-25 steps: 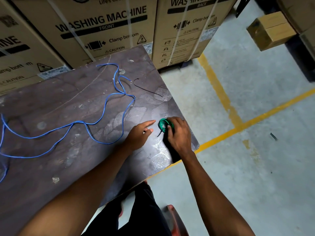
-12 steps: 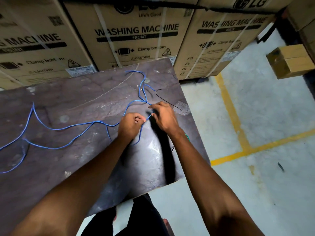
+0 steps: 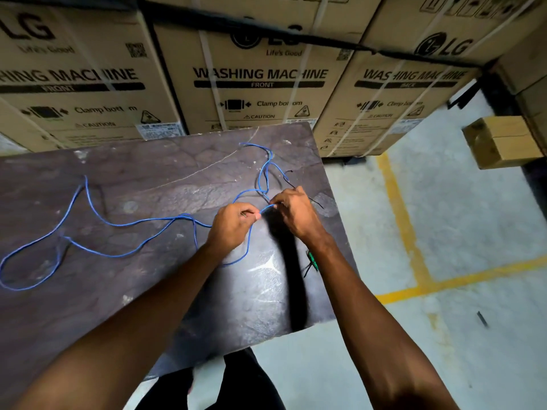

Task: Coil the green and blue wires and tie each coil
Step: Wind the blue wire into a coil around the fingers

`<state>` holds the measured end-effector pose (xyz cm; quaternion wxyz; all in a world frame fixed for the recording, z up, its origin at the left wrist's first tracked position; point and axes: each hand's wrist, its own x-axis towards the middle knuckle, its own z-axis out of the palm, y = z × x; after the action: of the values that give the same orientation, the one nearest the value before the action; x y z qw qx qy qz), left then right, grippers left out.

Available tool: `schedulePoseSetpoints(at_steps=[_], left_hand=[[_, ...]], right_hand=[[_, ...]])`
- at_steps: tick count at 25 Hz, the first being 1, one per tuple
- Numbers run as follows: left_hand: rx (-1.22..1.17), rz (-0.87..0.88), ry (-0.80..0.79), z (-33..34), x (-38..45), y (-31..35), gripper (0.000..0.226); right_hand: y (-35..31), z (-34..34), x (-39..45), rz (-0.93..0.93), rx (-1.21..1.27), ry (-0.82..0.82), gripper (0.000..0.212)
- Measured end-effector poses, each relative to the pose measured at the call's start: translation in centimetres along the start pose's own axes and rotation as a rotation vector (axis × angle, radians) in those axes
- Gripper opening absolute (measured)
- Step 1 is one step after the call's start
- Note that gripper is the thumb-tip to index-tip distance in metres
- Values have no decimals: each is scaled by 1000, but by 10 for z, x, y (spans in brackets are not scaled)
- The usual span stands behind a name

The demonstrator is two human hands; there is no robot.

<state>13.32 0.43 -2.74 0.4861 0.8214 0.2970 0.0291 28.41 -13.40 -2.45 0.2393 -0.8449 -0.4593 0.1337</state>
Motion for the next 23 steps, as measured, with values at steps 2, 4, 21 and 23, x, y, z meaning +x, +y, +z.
schedulePoseSetpoints(at_steps=[2, 4, 21, 23], left_hand=[[-19, 59, 41, -34, -7, 9, 9], [-21, 98, 53, -70, -15, 12, 8], [-69, 52, 494, -290, -100, -45, 11], [-154, 15, 598, -314, -102, -55, 11]], right_hand=[[-8, -13, 3, -15, 25, 31, 10], [-27, -24, 8, 33, 102, 33, 9], [-175, -27, 34, 174, 305, 27, 8], [-180, -32, 29, 199, 296, 21, 16]])
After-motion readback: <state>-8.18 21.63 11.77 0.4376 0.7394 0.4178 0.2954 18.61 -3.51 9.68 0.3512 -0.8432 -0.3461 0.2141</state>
